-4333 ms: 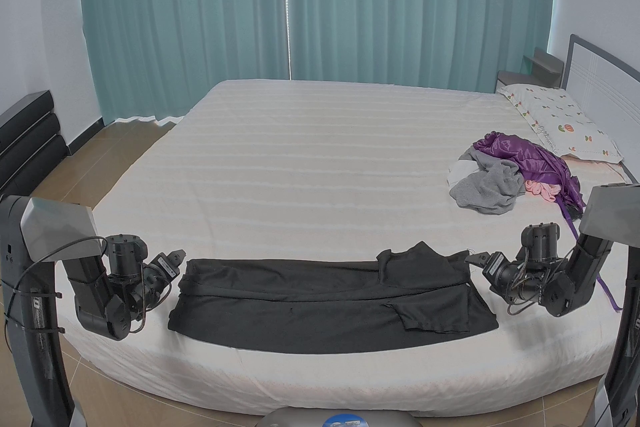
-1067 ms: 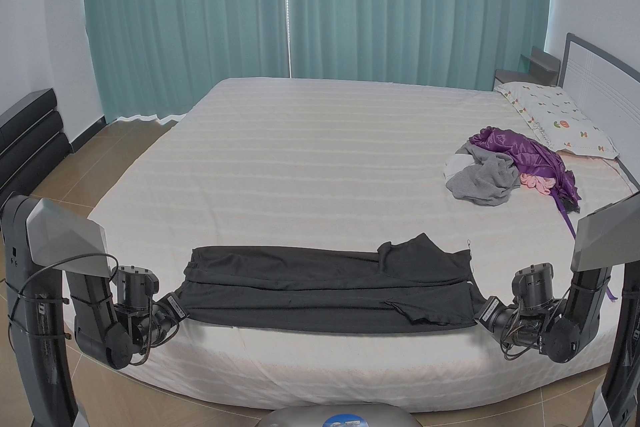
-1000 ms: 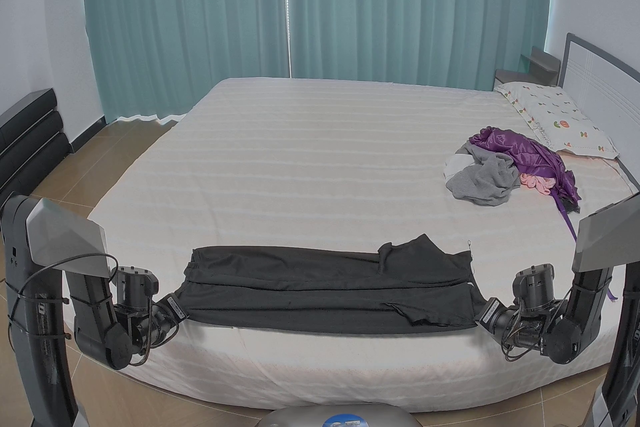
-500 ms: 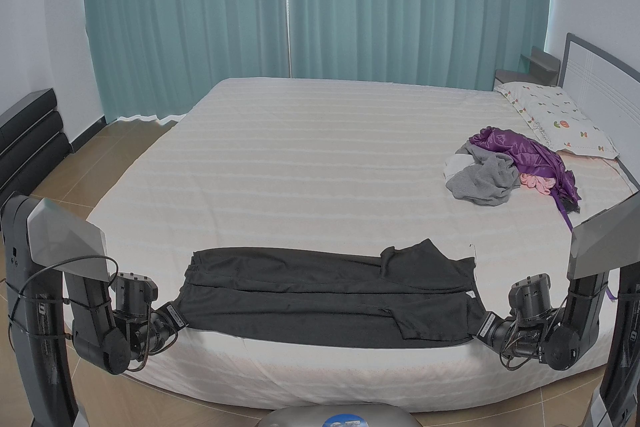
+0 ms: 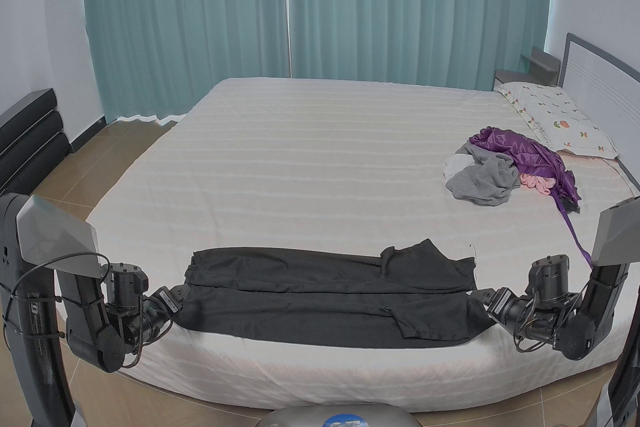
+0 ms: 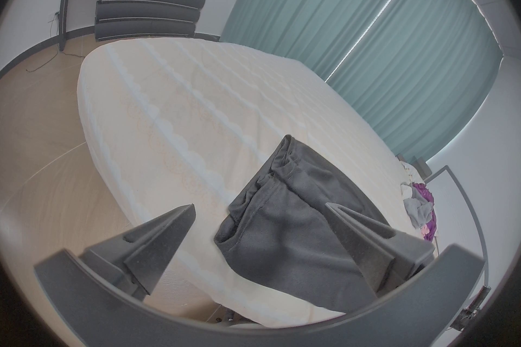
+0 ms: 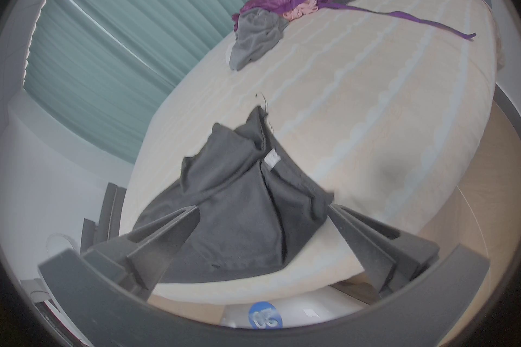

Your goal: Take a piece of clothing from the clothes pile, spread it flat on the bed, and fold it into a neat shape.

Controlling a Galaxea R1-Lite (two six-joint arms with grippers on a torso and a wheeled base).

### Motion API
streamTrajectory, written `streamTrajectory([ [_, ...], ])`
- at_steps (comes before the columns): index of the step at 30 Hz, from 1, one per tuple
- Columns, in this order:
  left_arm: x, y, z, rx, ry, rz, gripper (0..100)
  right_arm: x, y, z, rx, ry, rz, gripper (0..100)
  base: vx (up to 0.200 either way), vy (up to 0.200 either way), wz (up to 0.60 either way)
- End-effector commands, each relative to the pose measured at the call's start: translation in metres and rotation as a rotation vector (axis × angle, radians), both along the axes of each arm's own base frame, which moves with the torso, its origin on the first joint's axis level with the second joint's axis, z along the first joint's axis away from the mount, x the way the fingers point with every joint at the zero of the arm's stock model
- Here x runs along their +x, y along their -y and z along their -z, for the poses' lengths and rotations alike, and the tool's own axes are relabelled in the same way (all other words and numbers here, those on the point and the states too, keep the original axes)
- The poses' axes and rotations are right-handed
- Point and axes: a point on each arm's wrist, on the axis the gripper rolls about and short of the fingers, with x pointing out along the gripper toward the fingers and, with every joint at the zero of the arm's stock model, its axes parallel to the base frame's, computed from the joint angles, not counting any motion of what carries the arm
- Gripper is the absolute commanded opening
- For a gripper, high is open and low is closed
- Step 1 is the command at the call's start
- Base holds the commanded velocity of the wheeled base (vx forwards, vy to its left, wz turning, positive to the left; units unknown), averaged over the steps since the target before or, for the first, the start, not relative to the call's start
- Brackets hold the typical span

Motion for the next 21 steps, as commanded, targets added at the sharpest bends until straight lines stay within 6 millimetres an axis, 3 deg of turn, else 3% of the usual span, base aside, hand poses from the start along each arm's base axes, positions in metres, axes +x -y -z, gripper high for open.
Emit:
streamTrajectory([
  [1,0.000,0.000,-0.008,-0.013,0.030,-0.008,100,0.002,0.007,-0.017,0.017,0.071,0.030,100,0.000,0.000,0.00],
  [3,0.002,0.000,-0.007,-0.013,0.031,-0.009,100,0.002,0.007,-0.017,0.017,0.071,0.028,100,0.000,0.000,0.00],
  [12,0.005,0.000,-0.008,-0.009,0.045,-0.004,100,0.003,0.006,-0.015,0.026,0.060,0.023,100,0.200,0.000,0.00],
  [21,0.019,0.004,-0.004,-0.042,0.062,0.040,100,0.008,0.004,-0.008,0.065,0.038,-0.025,100,0.000,0.000,0.00],
])
